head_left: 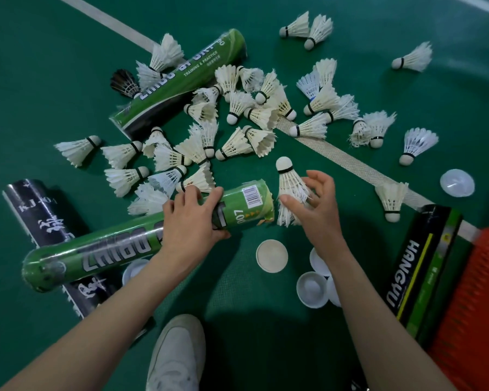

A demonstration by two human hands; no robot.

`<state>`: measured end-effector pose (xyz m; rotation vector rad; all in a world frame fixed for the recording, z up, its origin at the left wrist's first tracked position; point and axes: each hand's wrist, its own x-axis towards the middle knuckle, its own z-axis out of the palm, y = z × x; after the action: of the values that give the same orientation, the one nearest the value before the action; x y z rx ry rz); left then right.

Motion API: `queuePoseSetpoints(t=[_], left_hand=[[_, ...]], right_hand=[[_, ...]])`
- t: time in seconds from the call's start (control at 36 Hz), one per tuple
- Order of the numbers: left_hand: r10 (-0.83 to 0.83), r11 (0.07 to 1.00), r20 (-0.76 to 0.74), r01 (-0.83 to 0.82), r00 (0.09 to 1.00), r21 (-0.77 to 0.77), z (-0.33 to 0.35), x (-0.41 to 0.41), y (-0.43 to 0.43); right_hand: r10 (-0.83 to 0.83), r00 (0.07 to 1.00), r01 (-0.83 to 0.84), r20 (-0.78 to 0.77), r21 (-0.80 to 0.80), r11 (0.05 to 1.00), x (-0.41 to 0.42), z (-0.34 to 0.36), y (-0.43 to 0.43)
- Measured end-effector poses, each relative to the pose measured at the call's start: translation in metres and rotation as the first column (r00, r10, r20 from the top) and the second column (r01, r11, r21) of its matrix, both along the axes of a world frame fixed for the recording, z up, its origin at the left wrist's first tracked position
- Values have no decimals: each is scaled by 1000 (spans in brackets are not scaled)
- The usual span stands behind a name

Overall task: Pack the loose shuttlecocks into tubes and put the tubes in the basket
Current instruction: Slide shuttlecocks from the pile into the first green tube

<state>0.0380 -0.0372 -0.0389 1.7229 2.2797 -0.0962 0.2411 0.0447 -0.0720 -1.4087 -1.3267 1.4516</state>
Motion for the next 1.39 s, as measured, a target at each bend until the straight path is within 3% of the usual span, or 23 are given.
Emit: queuePoseSetpoints(t=[0.19,0.5,0.56,0.64,0.81,1.03,1.17,1.25,1.39], left_hand=[[-4,1000,1,4,1000,9,4,2,-14],[-13,999,22,12,1000,47,7,5,-27],[-13,999,23,11,1000,47,8,5,-28],[-7,998,29,5,1000,56,8,5,-30],[-3,999,17,3,1000,51,6,2,-32],[1,993,27,-5,1000,120,8,-4,-29],[-87,985,17,83,996,152,7,0,-31],[-122,976,11,118,993,181,4,5,-33],[-126,970,8,122,992,211,6,7,-34]], right_hand=[[117,967,-127,226,29,992,8,-4,-9],[58,891,-176,451,226,958,12,7,-17],[63,868,-177,492,188,966,11,10,-18],[83,930,-140,358,136,981,8,15,-21],[74,969,-97,234,85,992,7,14,-24],[137,933,-215,332,213,953,3,15,-26],[274,948,-281,161,21,959,-8,23,-29],[253,967,-254,-27,-105,961,-16,23,-35],[162,973,-189,-165,-165,968,-19,27,-37]])
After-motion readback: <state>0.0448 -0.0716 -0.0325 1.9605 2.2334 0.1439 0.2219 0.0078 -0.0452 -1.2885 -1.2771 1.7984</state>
